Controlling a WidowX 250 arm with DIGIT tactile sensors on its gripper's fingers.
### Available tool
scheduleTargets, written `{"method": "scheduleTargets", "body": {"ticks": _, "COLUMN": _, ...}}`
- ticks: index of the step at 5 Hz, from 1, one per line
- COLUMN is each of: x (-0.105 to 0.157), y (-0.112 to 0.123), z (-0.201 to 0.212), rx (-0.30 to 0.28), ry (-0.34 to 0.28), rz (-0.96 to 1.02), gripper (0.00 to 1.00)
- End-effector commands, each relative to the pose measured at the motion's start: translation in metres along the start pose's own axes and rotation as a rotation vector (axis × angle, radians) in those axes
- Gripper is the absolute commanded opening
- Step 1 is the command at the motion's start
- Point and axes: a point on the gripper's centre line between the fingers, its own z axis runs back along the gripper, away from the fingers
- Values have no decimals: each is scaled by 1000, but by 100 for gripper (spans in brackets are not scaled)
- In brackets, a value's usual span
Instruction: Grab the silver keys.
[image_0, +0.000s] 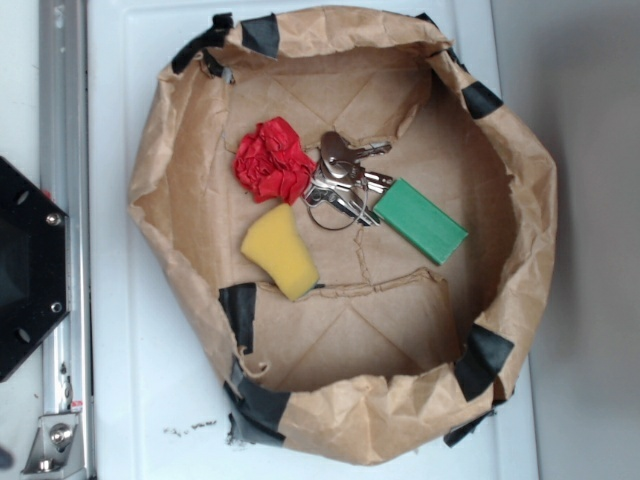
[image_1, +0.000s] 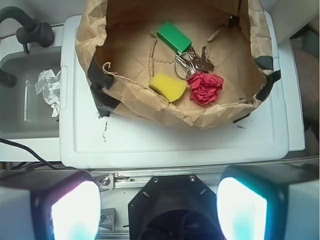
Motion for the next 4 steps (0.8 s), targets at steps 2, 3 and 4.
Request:
{"method": "scheduleTargets", "body": {"ticks": 2, "x": 41, "y": -16, "z": -14, "rx": -19, "ry": -20, "rz": 103, "gripper": 100}}
{"method": "scheduleTargets", "body": {"ticks": 3, "x": 69, "y": -21, "z": -27, "rx": -34, "ry": -47, "rz": 190, "gripper": 100}}
{"method": "scheduleTargets", "body": {"ticks": 4, "x": 90, "y": -20, "z": -45, "rx": 13, "ry": -81, "rz": 298, "gripper": 100}}
